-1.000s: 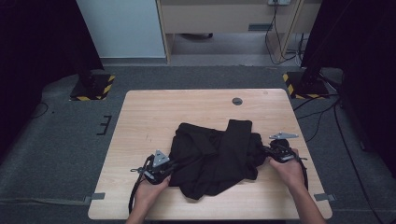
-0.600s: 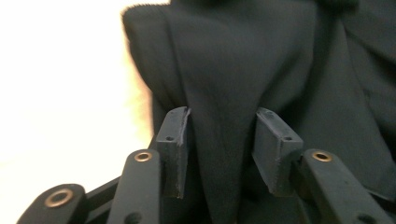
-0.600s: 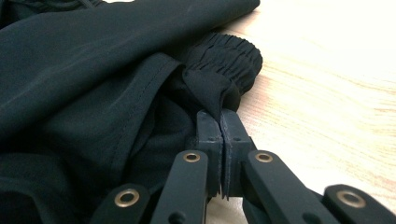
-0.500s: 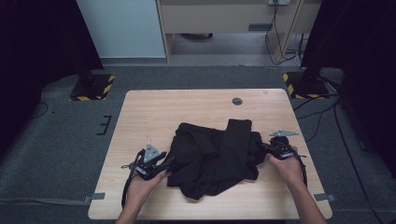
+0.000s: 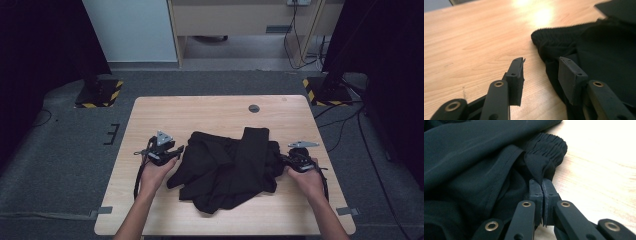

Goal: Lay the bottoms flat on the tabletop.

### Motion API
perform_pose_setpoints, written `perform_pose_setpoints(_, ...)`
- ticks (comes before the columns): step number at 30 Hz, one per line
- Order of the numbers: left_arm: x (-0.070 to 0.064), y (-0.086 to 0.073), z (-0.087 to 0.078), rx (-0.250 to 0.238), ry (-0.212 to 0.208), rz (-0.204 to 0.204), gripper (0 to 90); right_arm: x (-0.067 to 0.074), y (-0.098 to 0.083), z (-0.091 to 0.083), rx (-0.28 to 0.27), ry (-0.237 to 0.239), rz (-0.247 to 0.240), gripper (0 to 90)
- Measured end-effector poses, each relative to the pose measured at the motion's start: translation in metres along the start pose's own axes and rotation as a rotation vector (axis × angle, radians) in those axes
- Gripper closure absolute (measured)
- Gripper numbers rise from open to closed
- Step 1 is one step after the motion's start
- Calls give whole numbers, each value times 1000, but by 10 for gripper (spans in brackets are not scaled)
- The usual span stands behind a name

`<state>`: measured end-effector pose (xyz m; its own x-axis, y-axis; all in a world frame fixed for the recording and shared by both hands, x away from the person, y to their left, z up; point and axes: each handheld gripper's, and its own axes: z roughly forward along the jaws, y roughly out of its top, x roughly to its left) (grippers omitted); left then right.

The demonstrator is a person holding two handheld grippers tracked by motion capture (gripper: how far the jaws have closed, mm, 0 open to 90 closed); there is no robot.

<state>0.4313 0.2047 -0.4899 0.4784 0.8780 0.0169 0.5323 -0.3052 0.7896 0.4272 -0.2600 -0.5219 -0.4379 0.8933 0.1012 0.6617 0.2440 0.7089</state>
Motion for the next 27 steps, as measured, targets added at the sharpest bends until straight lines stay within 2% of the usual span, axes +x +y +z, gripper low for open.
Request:
perform_pose_setpoints(1, 0, 0, 0, 0, 0, 0, 536, 1, -1, 0, 4, -1, 3, 884)
perform_pose_setpoints(3, -3, -3, 10, 43, 22, 32, 515, 2, -2, 0, 2, -4, -1, 884)
perform_pose_setpoints(4, -3, -3, 10, 43, 22, 32, 503, 2, -2, 0, 2, -4, -1, 884)
perform_pose_setpoints(5, -4, -4, 13, 58, 45, 43, 503, 2, -2, 0, 2, -5, -2, 884)
perform_pose_setpoints(6, -6, -7, 16, 66, 26, 41, 473, 5, -3, 1, 7, -6, 0, 884)
perform_pose_setpoints(7, -6, -7, 16, 66, 26, 41, 464, 5, -3, 1, 7, -6, 0, 884)
perform_pose_setpoints(8, -7, -10, 18, 58, -30, -11, 464, 5, -3, 1, 10, -4, 0, 884)
perform_pose_setpoints(10, -10, -14, 20, 48, -51, -34, 459, 6, -3, 3, 8, -2, -4, 883)
perform_pose_setpoints(14, -20, -22, 20, 15, -73, -23, 418, 6, -3, 3, 4, -4, 0, 882)
perform_pose_setpoints(16, -31, -26, 16, -17, -104, -22, 395, 6, -3, 3, 0, -3, 2, 882)
perform_pose_setpoints(17, -36, -28, 15, -18, -116, -13, 383, 7, -3, 4, 0, -2, 1, 882)
perform_pose_setpoints(20, -42, -32, 15, -8, -123, 2, 359, 8, -3, 5, -5, 2, 8, 882)
perform_pose_setpoints(22, -48, -35, 14, 7, -112, 26, 358, 9, -2, 7, -7, 3, 7, 881)
perform_pose_setpoints(26, -48, -37, 11, 38, -114, 17, 357, 9, -2, 8, -15, 9, 12, 880)
perform_pose_setpoints(27, -48, -39, 10, 60, -119, 20, 357, 9, -2, 8, -17, 10, 11, 880)
